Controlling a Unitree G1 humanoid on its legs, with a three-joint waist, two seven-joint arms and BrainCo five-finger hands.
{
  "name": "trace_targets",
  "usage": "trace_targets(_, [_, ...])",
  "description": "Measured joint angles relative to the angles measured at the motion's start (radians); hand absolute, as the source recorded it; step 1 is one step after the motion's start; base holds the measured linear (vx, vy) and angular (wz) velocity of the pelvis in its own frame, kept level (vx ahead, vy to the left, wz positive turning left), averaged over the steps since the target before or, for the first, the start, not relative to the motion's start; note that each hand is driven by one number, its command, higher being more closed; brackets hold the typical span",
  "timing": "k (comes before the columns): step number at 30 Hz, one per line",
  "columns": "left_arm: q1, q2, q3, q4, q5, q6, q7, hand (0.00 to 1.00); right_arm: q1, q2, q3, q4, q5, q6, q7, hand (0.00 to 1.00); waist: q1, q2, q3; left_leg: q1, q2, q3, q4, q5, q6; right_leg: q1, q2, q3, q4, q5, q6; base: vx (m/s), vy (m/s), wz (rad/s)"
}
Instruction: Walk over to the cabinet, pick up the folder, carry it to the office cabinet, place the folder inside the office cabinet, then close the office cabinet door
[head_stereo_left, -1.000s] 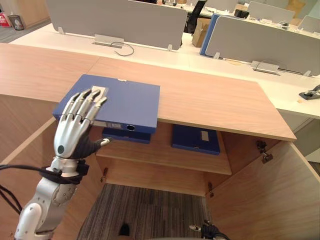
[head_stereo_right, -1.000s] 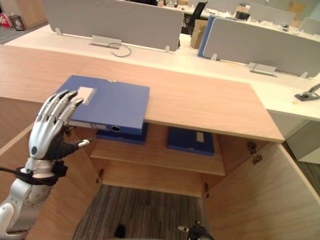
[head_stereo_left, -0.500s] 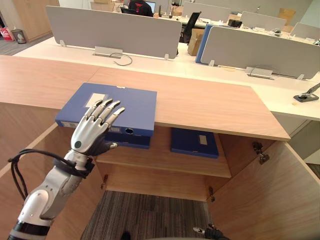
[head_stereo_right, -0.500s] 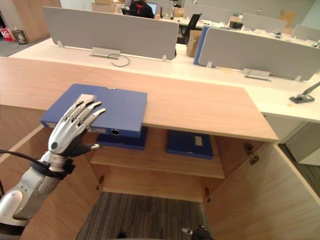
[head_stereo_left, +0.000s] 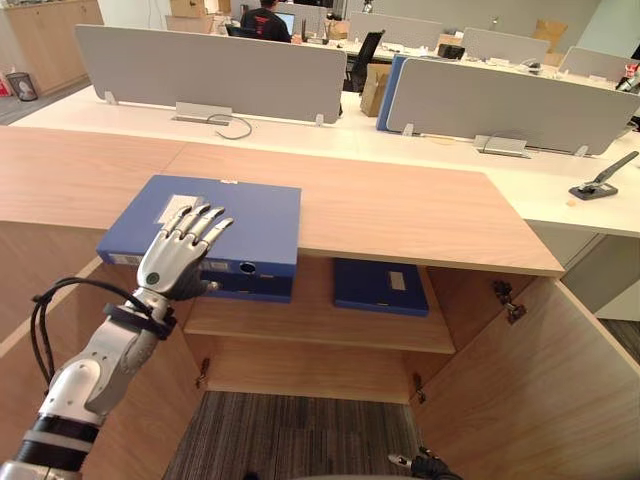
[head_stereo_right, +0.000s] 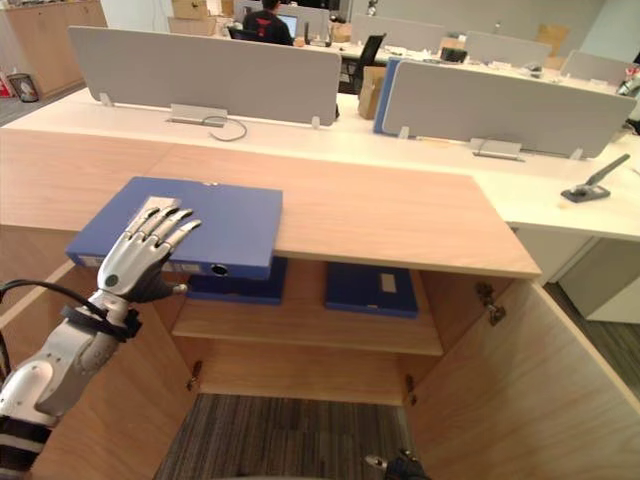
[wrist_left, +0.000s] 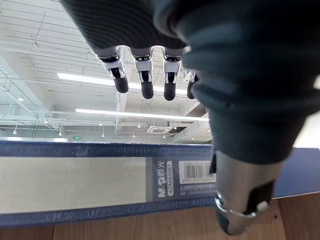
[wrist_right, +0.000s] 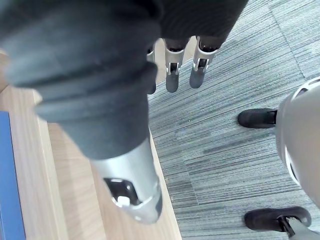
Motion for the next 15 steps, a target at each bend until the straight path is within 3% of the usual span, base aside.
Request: trace_targets(15, [-0.084,-0.002,-0.079,0.144,0.047,0.027,0.001,0.0,-0.014,-0.024,-0.071,0.0,-0.002,0.005,-0.003,0.0,-0.013,0.027,0.016,0.022,-0.001,0.003,-0.001,-0.01,-0.004,0.028,0.001,0.0,-0.017,0.0,0.0,0.01,-0.001,0.0])
